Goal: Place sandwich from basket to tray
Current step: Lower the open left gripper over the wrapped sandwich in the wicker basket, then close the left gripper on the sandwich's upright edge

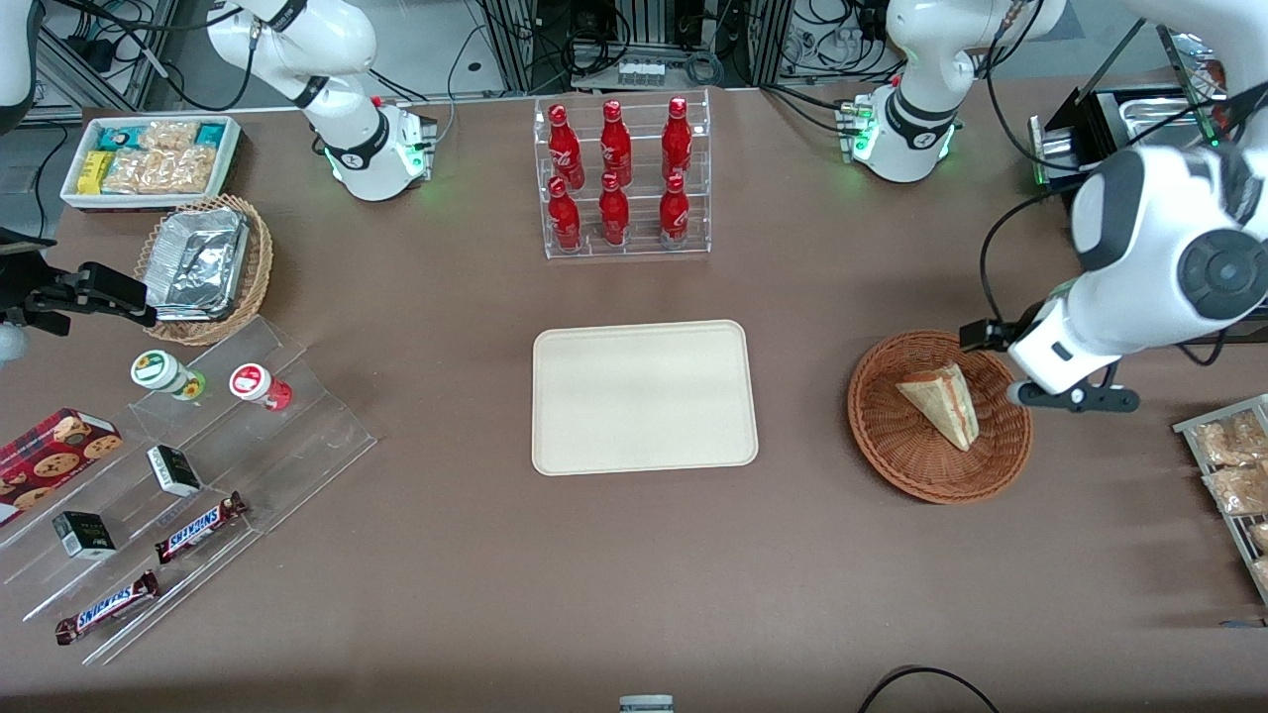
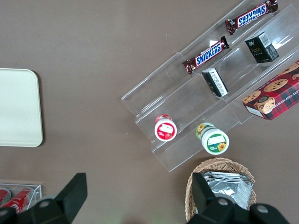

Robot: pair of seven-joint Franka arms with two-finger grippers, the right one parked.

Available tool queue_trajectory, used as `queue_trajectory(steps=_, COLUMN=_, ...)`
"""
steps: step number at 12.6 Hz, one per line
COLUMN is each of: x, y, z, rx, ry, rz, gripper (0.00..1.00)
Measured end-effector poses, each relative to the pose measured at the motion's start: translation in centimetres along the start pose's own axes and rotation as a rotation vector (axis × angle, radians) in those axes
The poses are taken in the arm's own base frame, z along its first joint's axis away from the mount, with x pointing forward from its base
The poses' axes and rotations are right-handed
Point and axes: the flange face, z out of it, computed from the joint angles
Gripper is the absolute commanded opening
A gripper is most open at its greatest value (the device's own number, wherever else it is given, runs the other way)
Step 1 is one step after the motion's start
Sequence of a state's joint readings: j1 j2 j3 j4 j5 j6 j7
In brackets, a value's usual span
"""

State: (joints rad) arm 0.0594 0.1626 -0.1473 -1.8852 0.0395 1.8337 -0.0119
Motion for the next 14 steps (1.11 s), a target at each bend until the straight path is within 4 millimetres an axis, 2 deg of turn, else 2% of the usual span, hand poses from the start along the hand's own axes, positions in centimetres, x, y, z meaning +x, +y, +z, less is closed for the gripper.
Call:
queue_trajectory(steps=4, x=0.4, y=-0.6, z=4.5, rx=-0.006, ry=0.04, rz=-0.104, gripper=1.0)
queue_trajectory(steps=7, x=0.5, y=-0.6, z=5.8, rx=-0.012, ry=0.056, rz=-0.286, gripper=1.0)
queue_trajectory(steps=10, x=1.0, y=-0.4, z=6.9, rx=-0.027, ry=0.068, rz=-0.572, gripper=1.0)
queue_trajectory(steps=14, x=1.4, y=-0.1, z=9.5, rx=-0.052, ry=0.102, rz=-0.712, gripper=1.0)
